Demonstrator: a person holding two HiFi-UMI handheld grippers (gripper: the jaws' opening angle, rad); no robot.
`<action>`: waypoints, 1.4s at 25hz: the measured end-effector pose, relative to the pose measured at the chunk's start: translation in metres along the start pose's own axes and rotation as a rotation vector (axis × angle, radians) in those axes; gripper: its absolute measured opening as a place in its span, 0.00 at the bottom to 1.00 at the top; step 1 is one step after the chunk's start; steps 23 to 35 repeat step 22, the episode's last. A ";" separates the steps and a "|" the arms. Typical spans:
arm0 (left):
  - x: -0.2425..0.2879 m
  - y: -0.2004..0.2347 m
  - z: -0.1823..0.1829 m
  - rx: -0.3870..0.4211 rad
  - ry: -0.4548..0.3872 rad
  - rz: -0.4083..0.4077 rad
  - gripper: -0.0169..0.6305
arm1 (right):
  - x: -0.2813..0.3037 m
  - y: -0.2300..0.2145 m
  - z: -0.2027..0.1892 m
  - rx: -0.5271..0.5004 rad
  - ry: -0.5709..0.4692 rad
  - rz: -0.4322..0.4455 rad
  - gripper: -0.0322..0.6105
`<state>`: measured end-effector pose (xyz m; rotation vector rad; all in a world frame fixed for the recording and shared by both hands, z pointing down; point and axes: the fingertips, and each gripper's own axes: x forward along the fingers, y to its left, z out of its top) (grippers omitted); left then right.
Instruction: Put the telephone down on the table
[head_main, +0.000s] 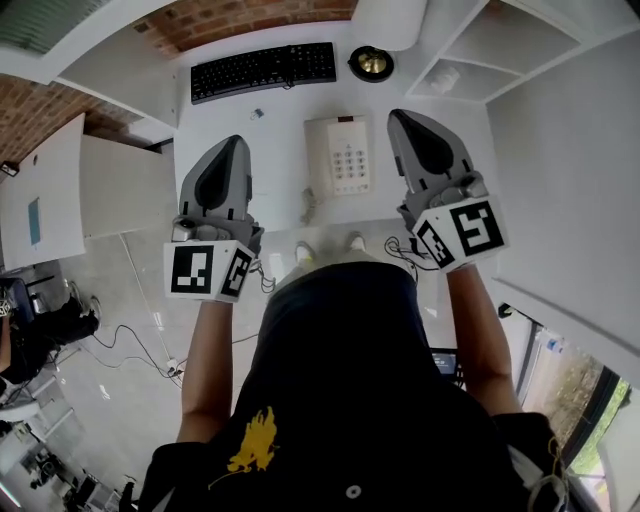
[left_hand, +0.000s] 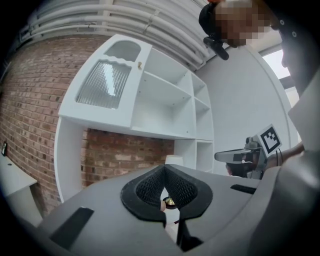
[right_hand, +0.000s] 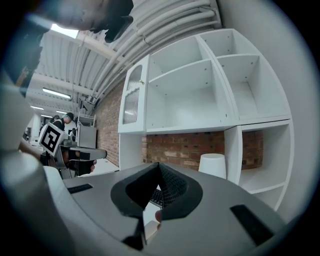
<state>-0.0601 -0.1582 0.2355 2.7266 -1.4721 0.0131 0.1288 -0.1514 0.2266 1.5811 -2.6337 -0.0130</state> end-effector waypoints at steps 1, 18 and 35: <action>-0.002 0.002 0.001 0.002 -0.002 0.007 0.05 | -0.001 0.001 0.001 -0.006 -0.001 -0.002 0.05; -0.007 -0.004 0.005 0.021 -0.011 0.024 0.05 | -0.019 -0.006 0.019 -0.075 -0.032 -0.028 0.05; -0.008 -0.016 0.005 0.028 -0.008 0.011 0.05 | -0.022 -0.005 0.022 -0.086 -0.039 -0.020 0.05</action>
